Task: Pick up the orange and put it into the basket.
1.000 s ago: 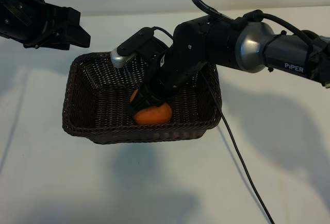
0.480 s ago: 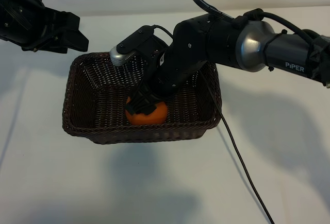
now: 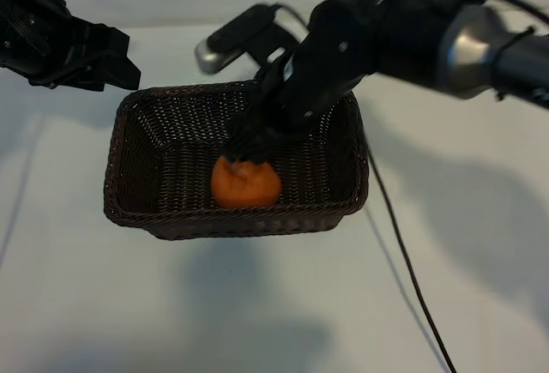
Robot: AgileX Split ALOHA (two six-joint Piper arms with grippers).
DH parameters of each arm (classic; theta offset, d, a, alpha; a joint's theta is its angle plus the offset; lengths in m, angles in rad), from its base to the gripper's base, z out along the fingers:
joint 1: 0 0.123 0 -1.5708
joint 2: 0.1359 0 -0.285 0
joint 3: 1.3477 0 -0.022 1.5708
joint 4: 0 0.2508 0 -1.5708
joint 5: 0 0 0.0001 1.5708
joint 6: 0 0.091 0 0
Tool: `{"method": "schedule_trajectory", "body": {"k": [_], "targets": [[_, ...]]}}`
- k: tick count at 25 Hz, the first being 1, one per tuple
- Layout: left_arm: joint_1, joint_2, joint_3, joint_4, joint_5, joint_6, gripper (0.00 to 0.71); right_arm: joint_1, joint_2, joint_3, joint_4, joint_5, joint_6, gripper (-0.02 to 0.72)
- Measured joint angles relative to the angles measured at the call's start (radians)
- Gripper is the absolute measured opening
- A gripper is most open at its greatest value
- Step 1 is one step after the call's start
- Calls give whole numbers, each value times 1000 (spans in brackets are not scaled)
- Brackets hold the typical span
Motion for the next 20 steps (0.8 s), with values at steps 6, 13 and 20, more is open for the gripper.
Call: {"method": "schedule_trajectory", "body": {"k": [6,13,20], "targets": [[0,0,0,0,-3,-2,502,-48,-97,0,-24,117,45,646],[0,0,0,0,-4,-2,502,-54,-141,-34,-26,217,91,627],[0,0,0,-2,-4,-2,502,-54,-141,-109,-45,292,110,609]]}}
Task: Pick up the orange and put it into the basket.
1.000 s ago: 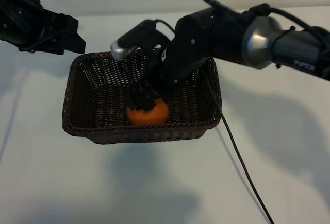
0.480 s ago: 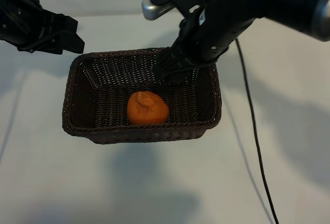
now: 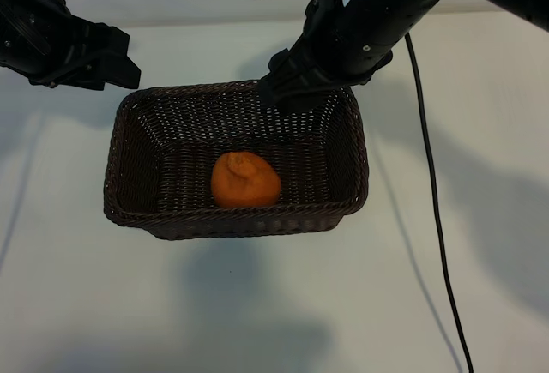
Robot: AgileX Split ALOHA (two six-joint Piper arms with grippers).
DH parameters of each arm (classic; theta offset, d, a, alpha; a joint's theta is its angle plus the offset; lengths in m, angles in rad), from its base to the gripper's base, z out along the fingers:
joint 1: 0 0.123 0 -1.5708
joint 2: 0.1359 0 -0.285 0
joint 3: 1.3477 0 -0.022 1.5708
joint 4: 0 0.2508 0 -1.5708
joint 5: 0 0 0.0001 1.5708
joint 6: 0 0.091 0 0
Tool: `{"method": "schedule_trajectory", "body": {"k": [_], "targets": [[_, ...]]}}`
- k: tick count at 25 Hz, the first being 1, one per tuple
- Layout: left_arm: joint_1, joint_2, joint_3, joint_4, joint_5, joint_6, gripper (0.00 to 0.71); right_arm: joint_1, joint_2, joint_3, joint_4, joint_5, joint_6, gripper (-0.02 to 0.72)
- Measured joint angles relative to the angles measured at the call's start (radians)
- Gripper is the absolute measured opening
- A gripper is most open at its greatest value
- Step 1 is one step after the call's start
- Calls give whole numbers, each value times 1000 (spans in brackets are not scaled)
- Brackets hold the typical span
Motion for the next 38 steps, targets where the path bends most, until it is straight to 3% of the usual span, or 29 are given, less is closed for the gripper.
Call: {"method": "schedule_trajectory", "body": {"k": [21,38], "targets": [[0,0,0,-29,-8,3,502,0,0,0,-54,14,109,603],[0,0,0,-76,-23,2,502,0,0,0,-60,-6,112,603]]}}
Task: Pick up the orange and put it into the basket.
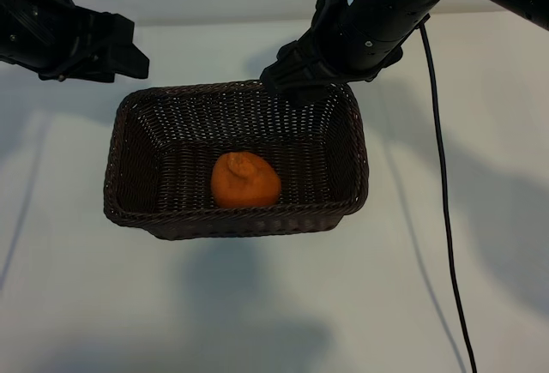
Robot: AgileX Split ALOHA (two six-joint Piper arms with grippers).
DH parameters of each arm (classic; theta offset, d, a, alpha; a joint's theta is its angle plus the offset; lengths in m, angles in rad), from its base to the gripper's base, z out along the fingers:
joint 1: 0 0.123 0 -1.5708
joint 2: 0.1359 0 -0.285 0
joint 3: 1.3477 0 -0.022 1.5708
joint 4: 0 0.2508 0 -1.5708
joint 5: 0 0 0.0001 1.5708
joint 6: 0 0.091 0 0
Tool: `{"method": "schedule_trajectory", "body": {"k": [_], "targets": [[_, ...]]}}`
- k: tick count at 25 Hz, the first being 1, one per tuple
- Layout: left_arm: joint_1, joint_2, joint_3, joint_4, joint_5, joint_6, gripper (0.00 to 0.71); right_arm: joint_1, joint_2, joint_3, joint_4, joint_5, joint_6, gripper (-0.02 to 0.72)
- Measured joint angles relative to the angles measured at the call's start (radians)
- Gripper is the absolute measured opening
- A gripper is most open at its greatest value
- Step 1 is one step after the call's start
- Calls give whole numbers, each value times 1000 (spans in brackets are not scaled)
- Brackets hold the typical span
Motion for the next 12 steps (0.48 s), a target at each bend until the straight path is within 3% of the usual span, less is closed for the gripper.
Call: {"method": "schedule_trajectory", "body": {"k": [12], "targets": [[0,0,0,1,-3,-2,502,0,0,0,0,-4,0,601]]}}
